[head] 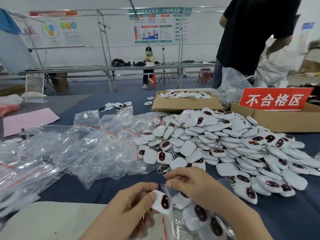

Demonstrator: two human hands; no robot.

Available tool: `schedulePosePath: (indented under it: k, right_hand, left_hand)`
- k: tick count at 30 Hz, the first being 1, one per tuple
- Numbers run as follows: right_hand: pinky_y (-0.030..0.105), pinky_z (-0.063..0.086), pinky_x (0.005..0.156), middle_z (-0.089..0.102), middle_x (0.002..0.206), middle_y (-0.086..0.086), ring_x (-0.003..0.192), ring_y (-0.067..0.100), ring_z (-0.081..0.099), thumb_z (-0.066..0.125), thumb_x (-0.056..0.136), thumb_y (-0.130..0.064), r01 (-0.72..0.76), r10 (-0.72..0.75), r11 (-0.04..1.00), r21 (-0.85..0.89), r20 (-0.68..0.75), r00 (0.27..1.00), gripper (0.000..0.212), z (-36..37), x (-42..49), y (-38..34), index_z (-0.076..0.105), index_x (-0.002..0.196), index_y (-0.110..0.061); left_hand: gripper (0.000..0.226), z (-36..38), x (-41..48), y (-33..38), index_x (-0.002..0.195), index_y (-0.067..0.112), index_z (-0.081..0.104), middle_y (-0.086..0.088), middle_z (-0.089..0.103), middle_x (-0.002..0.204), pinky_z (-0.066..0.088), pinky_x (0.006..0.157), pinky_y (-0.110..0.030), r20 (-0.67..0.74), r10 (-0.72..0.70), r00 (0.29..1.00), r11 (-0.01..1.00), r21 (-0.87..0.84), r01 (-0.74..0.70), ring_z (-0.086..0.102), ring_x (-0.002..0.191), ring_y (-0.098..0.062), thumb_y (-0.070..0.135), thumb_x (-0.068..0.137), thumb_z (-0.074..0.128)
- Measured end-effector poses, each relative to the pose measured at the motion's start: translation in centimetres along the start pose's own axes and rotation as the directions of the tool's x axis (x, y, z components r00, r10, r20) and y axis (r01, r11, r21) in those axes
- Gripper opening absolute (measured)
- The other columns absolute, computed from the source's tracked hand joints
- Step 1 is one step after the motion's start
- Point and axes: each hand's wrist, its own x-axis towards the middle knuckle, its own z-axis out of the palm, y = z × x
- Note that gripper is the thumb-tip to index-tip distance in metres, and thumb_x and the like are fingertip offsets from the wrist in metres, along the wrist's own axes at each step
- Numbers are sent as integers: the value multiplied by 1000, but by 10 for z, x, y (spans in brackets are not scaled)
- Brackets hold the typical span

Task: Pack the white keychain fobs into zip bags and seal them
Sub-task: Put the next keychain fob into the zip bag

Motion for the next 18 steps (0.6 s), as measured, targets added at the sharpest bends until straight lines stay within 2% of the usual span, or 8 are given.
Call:
schedulePosePath:
  k: [2,4,6,7,9,11,14,18]
  right_hand:
    - [13,51,78,73,94,-13,88,0,65,69,92,-39,1,-1,1000,12,12,1000,11,0,0,-1,74,101,-39]
    - [24,56,82,75,93,-7,88,10,68,69,92,-33,10,-10,1000,11,15,1000,7,0,0,-2,75,93,-37]
    - [34,57,84,75,91,-1,89,21,69,70,91,-29,13,-14,999,47,5,1000,9,1,0,-3,75,87,-34]
    - [32,57,84,75,89,-3,88,19,69,71,91,-29,15,-15,998,59,-9,1000,9,1,1,-3,74,85,-34]
    - [22,55,81,74,85,-13,83,7,67,71,90,-29,26,-24,998,54,-54,998,8,1,1,-1,74,84,-33]
    - [15,51,77,73,82,-16,78,-1,64,71,90,-29,34,-27,997,66,-108,994,6,1,1,0,74,85,-31]
    - [13,50,73,74,82,-12,76,-1,64,72,90,-28,44,-29,995,90,-160,987,5,0,1,0,75,87,-27]
    - [15,52,75,74,84,-8,80,1,66,70,92,-28,49,-34,996,77,-194,980,6,-1,2,0,75,91,-25]
  left_hand:
    - [15,0,-1,0,110,32,68,-15,73,74,47,49,-28,-19,-6,1000,1000,-21,5,62,55,-24,31,96,63]
    - [21,1,-1,0,111,17,65,-18,72,76,46,50,-29,-15,-26,1000,999,-44,25,63,57,-22,28,93,67]
    - [23,4,-1,0,107,12,65,-13,72,74,45,54,-28,7,-37,999,999,-18,38,63,60,-20,27,91,70]
    - [21,6,-2,1,106,12,65,-8,72,73,46,54,-26,25,-34,999,999,21,34,63,60,-19,27,92,71]
    - [18,10,-2,3,105,15,66,-3,72,73,46,53,-21,51,-18,999,997,78,14,63,59,-16,28,93,70]
    - [14,12,-2,5,102,19,71,-3,74,77,46,55,-20,68,7,998,995,102,-14,62,59,-14,30,93,71]
    - [13,17,-4,4,102,25,77,-2,77,93,45,65,-19,74,63,995,986,151,-74,61,68,-9,32,92,71]
    - [27,23,-6,-3,107,54,69,13,75,105,52,80,-22,54,110,992,977,180,-118,69,84,-4,55,82,76]
